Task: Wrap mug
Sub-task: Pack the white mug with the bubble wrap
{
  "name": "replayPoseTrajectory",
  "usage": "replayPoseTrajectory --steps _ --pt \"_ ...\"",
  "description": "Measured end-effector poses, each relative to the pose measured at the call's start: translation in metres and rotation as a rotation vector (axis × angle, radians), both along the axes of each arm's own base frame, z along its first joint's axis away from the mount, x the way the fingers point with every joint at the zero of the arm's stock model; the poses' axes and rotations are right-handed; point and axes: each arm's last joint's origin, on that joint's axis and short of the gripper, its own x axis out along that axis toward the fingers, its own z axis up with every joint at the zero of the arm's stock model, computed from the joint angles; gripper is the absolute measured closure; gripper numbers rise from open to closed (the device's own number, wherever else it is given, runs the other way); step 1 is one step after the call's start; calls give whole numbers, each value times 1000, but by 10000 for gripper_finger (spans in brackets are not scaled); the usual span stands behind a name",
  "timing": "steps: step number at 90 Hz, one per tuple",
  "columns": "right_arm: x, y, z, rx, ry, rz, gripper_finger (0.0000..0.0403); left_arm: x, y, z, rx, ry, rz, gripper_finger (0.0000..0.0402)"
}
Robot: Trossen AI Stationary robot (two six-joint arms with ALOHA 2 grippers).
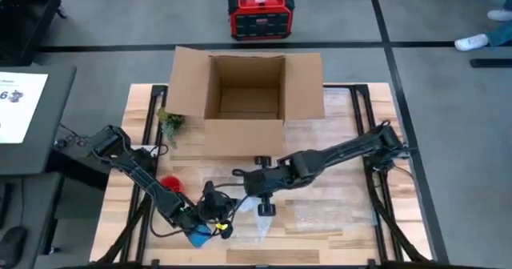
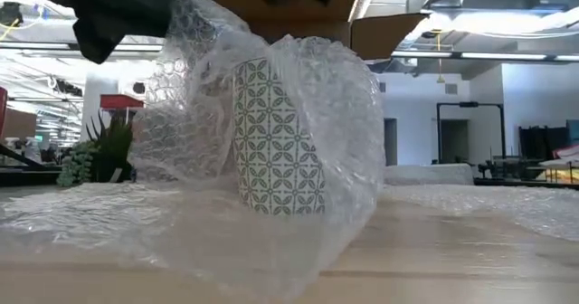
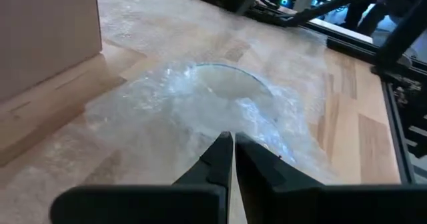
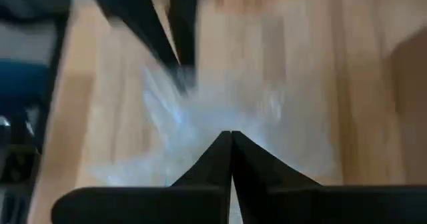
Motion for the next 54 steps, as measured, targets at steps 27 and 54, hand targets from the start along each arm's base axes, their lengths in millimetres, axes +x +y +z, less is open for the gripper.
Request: replayPoseTrajectory --steps 27,54 --pt "24 10 -50 52 88 74 403 -1 -1 0 2 3 -6 402" --pt "34 10 -90 38 210 35 403 -14 -15 -2 -15 20 -67 402"
